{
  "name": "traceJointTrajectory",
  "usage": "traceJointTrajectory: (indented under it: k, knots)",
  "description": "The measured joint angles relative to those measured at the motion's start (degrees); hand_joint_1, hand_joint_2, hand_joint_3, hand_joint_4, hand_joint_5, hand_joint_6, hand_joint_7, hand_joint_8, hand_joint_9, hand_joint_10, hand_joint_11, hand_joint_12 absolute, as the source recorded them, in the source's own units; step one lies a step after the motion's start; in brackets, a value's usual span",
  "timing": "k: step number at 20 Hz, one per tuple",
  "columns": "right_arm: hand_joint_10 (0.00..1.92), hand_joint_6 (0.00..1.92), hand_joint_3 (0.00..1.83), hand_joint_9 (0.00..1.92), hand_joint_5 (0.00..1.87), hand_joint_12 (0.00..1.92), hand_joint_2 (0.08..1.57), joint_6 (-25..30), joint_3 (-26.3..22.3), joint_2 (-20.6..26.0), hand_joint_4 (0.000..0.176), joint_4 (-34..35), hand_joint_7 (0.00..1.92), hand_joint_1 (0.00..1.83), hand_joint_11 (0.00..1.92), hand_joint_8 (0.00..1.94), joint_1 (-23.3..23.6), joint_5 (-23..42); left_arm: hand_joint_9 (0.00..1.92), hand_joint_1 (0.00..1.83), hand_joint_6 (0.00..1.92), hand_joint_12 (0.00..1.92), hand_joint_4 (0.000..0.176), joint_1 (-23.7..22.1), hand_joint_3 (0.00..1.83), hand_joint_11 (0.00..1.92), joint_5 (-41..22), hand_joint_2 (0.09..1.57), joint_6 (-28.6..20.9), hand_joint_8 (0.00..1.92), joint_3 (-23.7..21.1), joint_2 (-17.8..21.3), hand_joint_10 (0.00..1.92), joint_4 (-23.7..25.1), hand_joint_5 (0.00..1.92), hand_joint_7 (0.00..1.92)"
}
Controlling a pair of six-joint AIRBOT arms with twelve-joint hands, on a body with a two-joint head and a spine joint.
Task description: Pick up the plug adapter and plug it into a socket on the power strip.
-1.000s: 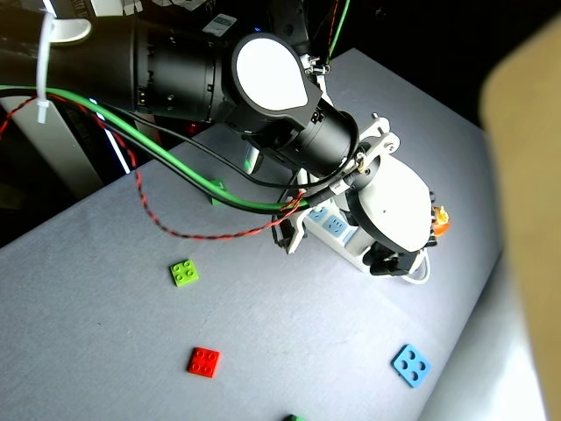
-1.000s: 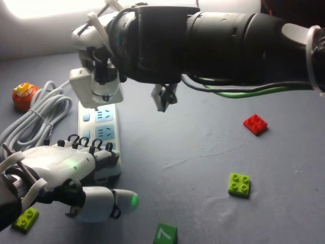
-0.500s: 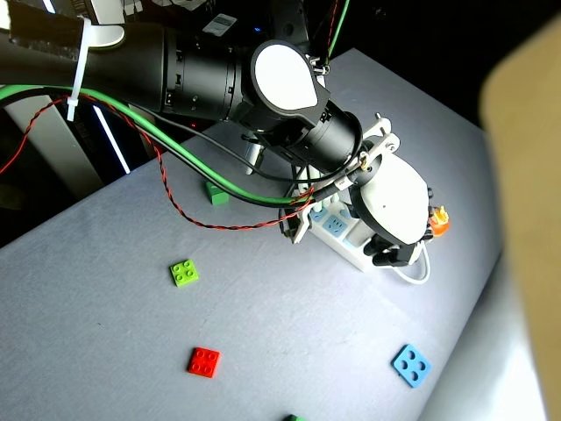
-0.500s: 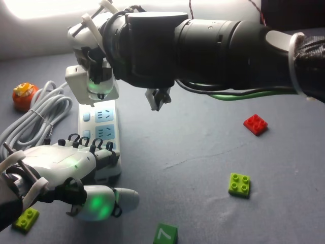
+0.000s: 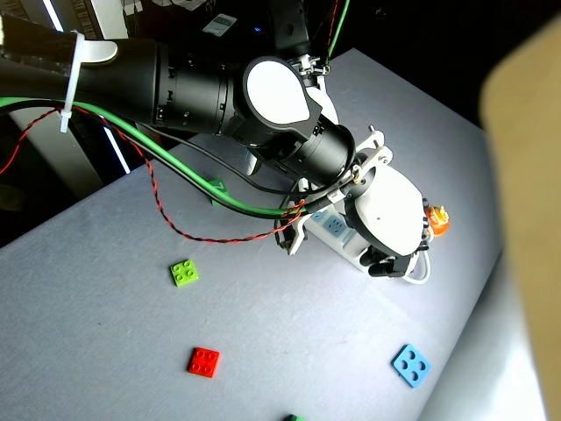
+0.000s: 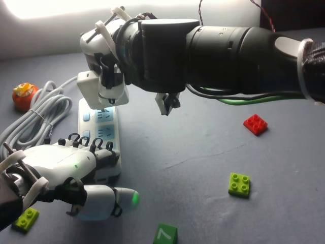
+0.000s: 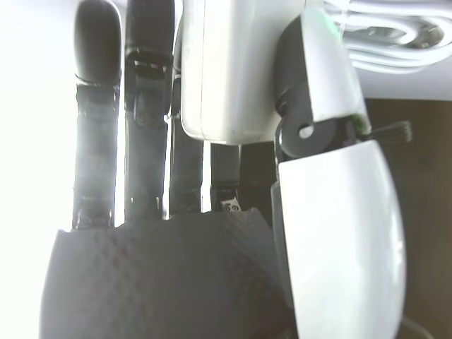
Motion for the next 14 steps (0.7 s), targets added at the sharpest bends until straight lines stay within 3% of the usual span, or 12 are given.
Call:
traceJointTrajectory:
  k: [5,14]
  knots:
    - [0.01,1.04,0.0,1.28,0.88,1.03,1.11,0.3,0.0,0.0,0.0,0.0,1.09,1.24,0.77,0.93,-0.2,0.2,0.13,0.0,0.0,0.27,0.0,0.0,0.0,0.0,0.0,1.2,0.0,0.0,0.0,0.0,0.0,0.0,0.09,0.14]
    - [0.01,1.05,0.0,1.27,0.89,1.04,1.12,0.2,-1.6,0.2,0.0,-0.2,1.07,1.23,0.76,0.93,-0.5,-0.3,0.15,0.0,0.01,0.32,0.0,0.0,0.0,0.0,0.1,1.2,0.2,0.01,0.0,0.0,0.0,0.0,0.13,0.15]
